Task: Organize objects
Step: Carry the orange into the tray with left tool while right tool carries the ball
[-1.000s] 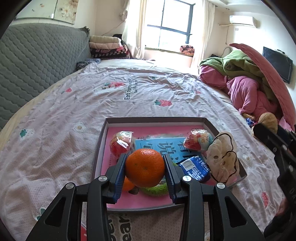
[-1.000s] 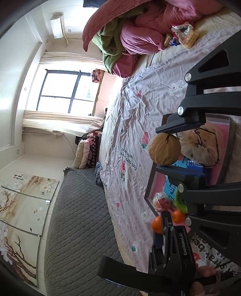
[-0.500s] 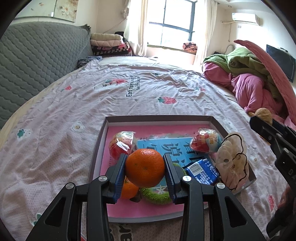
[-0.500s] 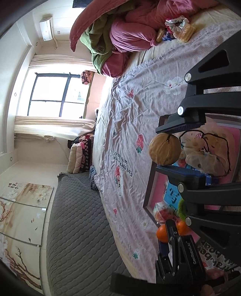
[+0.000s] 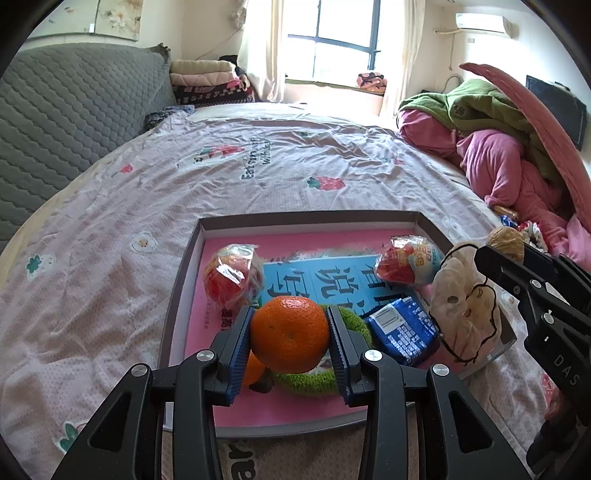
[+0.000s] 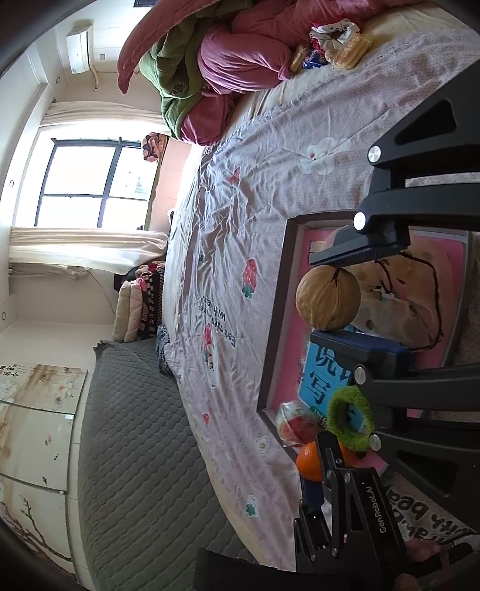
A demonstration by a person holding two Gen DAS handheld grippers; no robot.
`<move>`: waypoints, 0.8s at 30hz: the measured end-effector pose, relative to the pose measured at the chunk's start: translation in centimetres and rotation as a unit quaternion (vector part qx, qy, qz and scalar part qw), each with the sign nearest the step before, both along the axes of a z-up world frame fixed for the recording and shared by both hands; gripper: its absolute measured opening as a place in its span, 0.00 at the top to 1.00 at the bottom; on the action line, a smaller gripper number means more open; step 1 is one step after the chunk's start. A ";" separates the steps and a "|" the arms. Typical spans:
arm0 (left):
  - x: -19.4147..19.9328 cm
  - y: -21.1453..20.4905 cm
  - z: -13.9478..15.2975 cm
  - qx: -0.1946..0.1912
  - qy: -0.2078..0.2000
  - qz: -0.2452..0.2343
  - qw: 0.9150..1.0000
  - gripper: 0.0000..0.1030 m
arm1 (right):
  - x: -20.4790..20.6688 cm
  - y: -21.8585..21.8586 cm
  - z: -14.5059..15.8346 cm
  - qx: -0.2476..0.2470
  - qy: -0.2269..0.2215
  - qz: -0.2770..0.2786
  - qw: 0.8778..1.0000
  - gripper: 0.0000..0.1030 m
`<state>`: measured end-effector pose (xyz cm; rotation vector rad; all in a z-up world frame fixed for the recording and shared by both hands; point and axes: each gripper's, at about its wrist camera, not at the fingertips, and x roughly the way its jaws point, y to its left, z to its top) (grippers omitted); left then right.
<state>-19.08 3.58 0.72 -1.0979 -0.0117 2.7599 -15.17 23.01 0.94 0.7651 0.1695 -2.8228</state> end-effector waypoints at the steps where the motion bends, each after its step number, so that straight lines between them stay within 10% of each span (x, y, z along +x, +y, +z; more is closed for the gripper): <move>1: 0.0 0.0 -0.1 0.000 -0.003 -0.001 1.000 0.61 | 0.1 0.0 -0.1 -0.001 -0.003 0.001 1.000 0.67; 24: 0.7 1.7 -2.3 -0.009 -0.038 -0.036 0.999 0.61 | 0.5 -1.1 -4.3 0.022 -0.109 0.028 0.993 0.67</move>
